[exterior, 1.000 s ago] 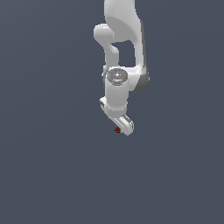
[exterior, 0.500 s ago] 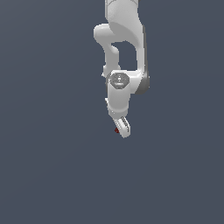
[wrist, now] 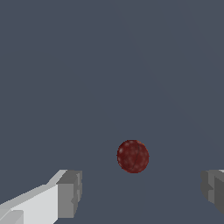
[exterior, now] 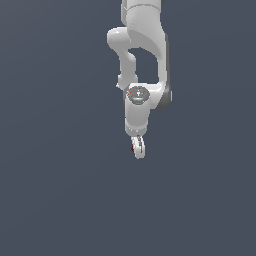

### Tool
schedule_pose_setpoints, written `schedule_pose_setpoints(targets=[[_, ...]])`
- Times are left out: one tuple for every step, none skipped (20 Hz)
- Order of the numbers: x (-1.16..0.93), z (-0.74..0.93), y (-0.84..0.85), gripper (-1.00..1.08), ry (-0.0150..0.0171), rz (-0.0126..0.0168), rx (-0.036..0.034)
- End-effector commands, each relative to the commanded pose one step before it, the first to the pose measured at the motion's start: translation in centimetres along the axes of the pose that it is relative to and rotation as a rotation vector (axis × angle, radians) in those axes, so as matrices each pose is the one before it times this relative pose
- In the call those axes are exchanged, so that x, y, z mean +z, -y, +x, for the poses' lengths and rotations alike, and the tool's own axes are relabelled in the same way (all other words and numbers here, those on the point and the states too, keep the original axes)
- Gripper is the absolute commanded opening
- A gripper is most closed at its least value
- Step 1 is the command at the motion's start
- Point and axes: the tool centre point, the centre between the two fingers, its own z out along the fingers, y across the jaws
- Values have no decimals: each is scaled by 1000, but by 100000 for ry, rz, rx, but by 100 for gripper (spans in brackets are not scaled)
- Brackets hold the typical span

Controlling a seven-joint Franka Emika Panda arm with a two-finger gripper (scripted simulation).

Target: Pick up the object and move it to a goal position.

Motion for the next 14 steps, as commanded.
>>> schedule_pose_setpoints(targets=[[265,-86,-105,100,-128,-4,4231],[86,-29,-37,100,-41,-9,1294],[76,-25,-33,100,-38,-7,1159],[67,-22,-30,100,-34,-6,1021],[58,-19,-26,100,-30,-5,885],[49,-15,-22,100,-26,-3,750],[40,-12,-18,100,-22,-3,613],[31,-9,-14,100,-17,-2,478],[22,-6,-10,100,-12,-1,342],[13,-6,-6,100,-7,-1,201],[4,-1,-2,100,-2,0,69],[-18,0,6,100,16,-20,-452],[33,-2,-1,100,0,0,0],[99,-6,-3,100,0,0,0]])
